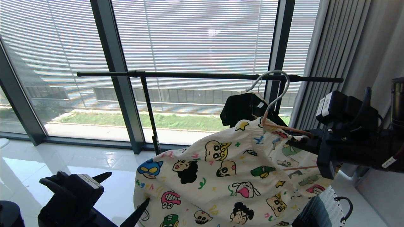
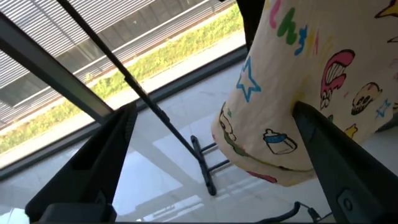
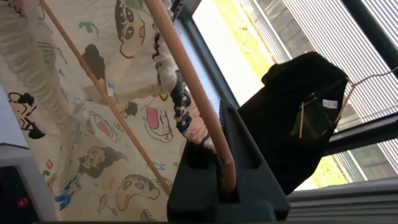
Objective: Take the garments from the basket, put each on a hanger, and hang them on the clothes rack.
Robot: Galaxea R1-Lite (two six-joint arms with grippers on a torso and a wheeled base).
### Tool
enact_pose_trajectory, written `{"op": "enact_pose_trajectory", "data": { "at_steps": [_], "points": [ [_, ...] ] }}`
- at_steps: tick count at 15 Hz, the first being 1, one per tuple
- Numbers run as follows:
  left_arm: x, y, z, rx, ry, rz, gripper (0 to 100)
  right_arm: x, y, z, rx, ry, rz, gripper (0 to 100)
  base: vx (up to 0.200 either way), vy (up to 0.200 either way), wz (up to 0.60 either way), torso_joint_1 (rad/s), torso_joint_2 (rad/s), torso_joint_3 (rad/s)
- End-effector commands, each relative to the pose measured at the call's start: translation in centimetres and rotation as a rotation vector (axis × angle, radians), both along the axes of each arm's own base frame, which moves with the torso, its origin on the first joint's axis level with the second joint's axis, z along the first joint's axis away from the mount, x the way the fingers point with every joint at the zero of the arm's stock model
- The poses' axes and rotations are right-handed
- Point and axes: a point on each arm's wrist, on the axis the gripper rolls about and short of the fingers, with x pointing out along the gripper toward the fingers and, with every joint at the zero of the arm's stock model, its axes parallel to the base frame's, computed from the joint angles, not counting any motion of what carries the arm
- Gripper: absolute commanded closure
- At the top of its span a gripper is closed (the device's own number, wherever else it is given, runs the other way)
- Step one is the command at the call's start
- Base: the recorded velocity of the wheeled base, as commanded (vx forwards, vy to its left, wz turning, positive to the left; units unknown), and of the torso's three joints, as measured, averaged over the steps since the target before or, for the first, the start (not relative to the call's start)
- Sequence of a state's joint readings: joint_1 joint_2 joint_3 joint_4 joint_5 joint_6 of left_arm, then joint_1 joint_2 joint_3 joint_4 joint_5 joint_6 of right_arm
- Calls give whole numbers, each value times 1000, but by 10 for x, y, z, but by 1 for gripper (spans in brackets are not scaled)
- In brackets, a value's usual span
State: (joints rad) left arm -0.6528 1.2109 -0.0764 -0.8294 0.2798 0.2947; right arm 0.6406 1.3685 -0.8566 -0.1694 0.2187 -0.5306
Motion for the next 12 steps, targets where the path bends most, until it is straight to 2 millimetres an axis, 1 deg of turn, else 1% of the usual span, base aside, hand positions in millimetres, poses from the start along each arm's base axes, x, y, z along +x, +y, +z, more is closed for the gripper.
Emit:
{"op": "enact_pose_trajectory", "data": {
  "at_steps": [1,3,7,9,12],
  "points": [
    [0,-2,-1,-10,16,-58,100,-3,2,0,1,-2,15,100,0,0,0,0,0,0],
    [-1,-4,-1,-18,22,-123,100,-3,3,0,0,-1,18,100,0,0,0,0,0,0],
    [5,-4,-2,-16,41,-93,100,-3,3,0,0,-2,17,100,0,0,0,0,0,0],
    [12,6,-4,-13,48,-9,100,-3,3,0,2,-2,14,100,0,0,0,0,0,0],
    [23,26,-14,12,98,152,100,-3,3,1,5,-3,11,100,0,0,0,0,0,0]
  ]
}}
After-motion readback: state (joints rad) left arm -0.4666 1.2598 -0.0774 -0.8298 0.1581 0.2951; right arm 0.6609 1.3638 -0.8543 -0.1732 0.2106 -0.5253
